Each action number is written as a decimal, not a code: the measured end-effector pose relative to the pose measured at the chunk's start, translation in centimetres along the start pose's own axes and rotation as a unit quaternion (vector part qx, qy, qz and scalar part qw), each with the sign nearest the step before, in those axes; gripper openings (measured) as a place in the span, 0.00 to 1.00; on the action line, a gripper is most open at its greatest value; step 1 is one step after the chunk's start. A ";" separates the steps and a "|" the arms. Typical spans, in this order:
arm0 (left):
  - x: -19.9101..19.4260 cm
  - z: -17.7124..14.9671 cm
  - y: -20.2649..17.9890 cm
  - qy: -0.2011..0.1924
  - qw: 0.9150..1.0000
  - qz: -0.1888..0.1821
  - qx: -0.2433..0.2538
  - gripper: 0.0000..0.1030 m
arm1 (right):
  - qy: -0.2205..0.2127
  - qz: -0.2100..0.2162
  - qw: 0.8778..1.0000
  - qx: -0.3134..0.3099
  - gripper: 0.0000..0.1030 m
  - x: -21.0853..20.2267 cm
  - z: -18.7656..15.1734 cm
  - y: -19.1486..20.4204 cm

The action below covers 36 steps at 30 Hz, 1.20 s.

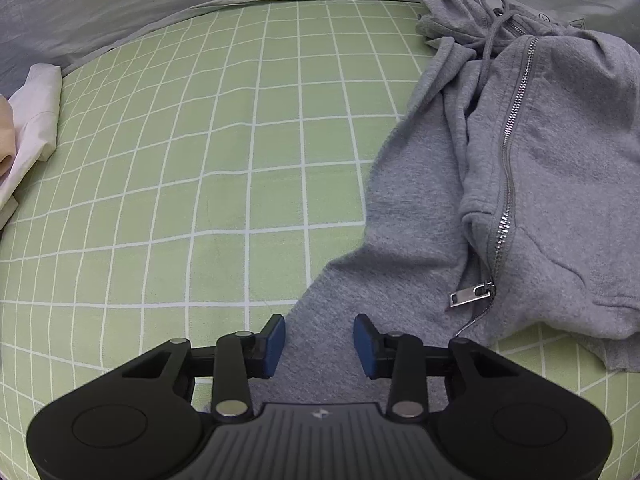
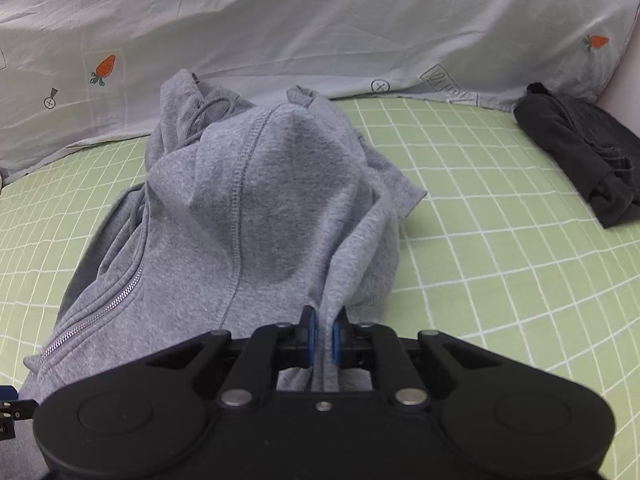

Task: Fold clothes
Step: 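Lay the hoodie flat on the mat and open both grippers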

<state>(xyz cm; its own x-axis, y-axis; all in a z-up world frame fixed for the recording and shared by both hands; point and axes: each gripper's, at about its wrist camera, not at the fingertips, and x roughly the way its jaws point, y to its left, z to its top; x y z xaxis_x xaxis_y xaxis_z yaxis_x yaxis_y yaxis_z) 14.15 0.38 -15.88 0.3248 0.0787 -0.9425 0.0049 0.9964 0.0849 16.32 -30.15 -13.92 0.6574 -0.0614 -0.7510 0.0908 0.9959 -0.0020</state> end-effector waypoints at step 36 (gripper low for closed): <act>0.5 -2.3 2.7 -0.020 0.996 0.072 -0.039 0.00 | 0.003 -0.131 0.990 0.058 0.87 -4.6 -2.3 -5.6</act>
